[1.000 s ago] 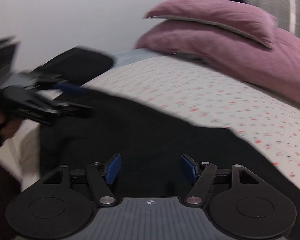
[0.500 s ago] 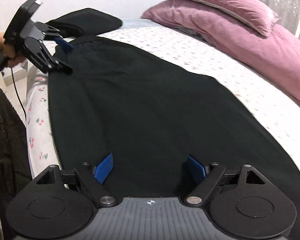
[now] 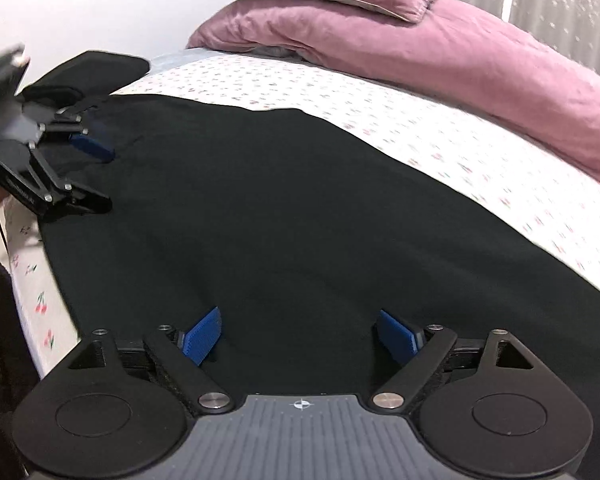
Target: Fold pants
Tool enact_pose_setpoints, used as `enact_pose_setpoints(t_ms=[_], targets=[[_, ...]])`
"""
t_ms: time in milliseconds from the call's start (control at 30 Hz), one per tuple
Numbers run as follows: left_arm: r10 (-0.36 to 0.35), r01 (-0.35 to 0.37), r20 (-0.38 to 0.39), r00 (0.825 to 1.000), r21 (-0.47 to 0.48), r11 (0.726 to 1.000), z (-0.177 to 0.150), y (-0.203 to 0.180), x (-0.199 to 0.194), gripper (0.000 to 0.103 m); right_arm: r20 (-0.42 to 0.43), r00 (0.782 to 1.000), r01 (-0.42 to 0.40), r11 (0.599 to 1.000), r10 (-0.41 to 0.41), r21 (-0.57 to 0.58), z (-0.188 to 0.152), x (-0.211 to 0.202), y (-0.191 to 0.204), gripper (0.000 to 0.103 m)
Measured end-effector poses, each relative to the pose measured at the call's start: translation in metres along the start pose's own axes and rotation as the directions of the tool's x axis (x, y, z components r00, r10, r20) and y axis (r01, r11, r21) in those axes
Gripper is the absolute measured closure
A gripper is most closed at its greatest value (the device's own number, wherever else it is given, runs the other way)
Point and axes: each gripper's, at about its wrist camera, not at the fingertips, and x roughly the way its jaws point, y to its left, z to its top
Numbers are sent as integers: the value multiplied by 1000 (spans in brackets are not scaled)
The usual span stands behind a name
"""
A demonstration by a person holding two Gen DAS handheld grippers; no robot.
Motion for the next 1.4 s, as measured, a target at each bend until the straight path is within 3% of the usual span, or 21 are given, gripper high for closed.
enact_pose_setpoints(t_ms=[300, 367, 467, 567, 667, 833, 967, 1100, 1167, 1200, 1300, 1400], targets=[[-46, 46, -9, 999, -13, 999, -21, 10, -23, 7, -77, 992, 108, 987, -100, 118, -44, -48, -47, 15], [-46, 46, -20, 999, -9, 999, -18, 12, -24, 7, -98, 987, 141, 979, -127, 150, -48, -60, -60, 19], [-23, 23, -20, 1000, -27, 999, -7, 10, -21, 8, -39, 977, 212, 950, -208, 229, -52, -90, -87, 16], [-5, 9, 60, 998, -68, 998, 7, 0, -26, 7, 1, 959, 264, 888, -285, 376, -53, -109, -115, 15], [-29, 46, 117, 993, -146, 988, 23, -10, -31, 7, -31, 932, 334, 820, -362, 464, -60, -113, -134, 16], [-49, 68, 94, 994, -215, 974, 47, -33, -17, 7, -130, 861, 480, 703, -491, 525, -67, -109, -161, 16], [-69, 91, 97, 993, -245, 965, 55, -50, 0, 7, -229, 777, 605, 594, -587, 530, -90, -122, -190, 16], [-23, 67, 149, 989, -297, 953, 52, -59, 14, 7, -314, 750, 629, 481, -582, 611, -126, -131, -222, 19], [-19, 70, 165, 986, -312, 947, 51, -60, 18, 7, -332, 761, 612, 446, -557, 653, -139, -130, -231, 18], [-25, 81, 175, 984, -320, 944, 52, -60, 20, 7, -314, 771, 593, 446, -554, 670, -144, -131, -233, 18], [-50, 118, 203, 978, -339, 933, 53, -60, 21, 7, -310, 772, 592, 450, -556, 668, -145, -130, -235, 22], [-64, 144, 224, 973, -361, 921, 56, -59, 24, 7, -293, 778, 589, 480, -556, 650, -140, -129, -226, 37]])
